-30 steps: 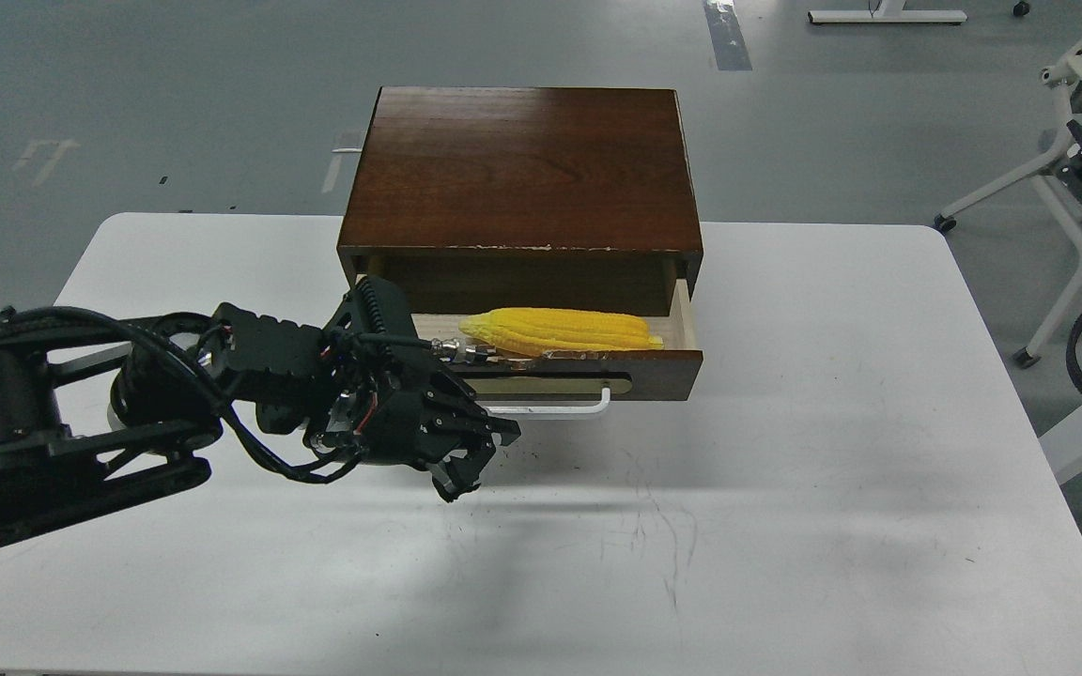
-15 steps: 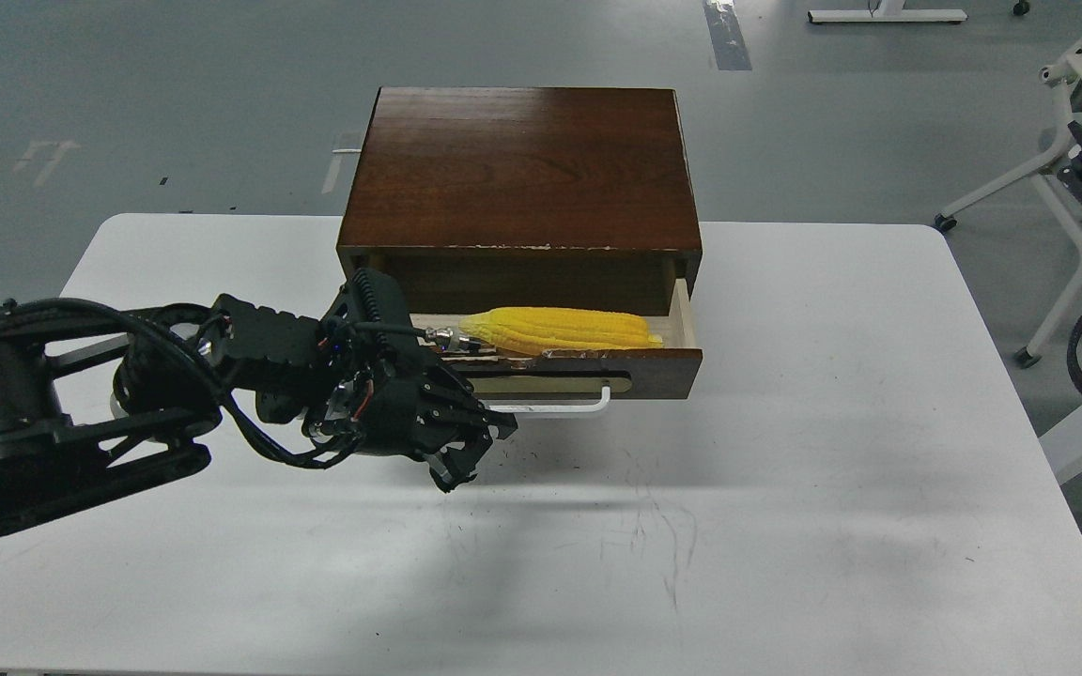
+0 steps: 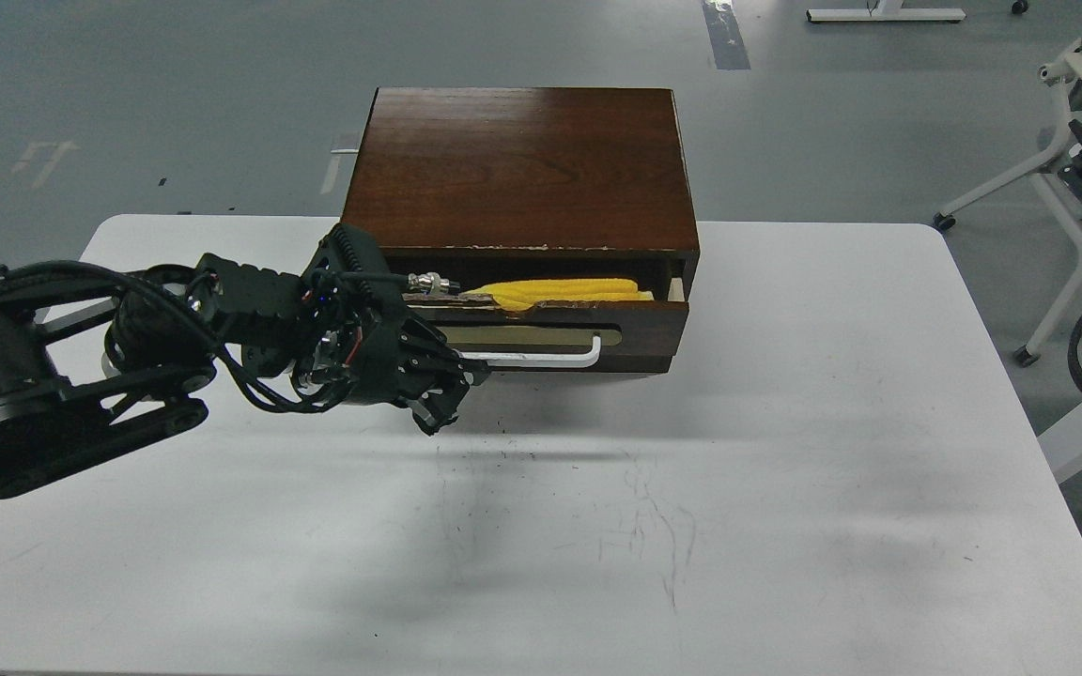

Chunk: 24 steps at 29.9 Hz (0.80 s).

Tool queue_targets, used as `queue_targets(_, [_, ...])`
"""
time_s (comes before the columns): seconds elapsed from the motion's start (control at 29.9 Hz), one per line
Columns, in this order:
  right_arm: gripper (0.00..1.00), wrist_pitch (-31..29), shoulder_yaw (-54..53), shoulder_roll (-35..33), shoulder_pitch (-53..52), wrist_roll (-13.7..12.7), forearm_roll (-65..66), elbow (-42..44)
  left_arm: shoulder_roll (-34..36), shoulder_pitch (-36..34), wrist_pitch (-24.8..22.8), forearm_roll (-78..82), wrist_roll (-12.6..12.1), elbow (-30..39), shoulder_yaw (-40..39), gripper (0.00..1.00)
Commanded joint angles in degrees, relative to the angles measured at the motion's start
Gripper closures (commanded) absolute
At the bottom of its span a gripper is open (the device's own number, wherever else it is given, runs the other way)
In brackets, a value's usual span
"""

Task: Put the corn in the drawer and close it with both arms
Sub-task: 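Push the drawer front with the left gripper toward the box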

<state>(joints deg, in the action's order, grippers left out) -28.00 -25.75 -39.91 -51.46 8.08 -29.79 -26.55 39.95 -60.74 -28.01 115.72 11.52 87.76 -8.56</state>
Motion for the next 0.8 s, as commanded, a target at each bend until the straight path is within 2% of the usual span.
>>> queue_targets(0.0, [0.0,0.0,0.0,0.01,0.21,-0.08,0.0,0.0,-1.0,-0.51,0.01,-0.14,0.17,-3.11,0.03,1.0])
queue_targets(0.2, [0.0,0.0,0.0,0.1,0.3,-0.09,0.0,-0.08,-3.99,-0.6,0.01,-0.14,0.26,-6.99,0.03,1.0])
queue_targets(0.77, [0.0,0.0,-0.09,0.01,0.48,0.0,0.0,0.0,-6.72,-4.82,0.01,-0.5,0.96,-10.86,0.12,1.0])
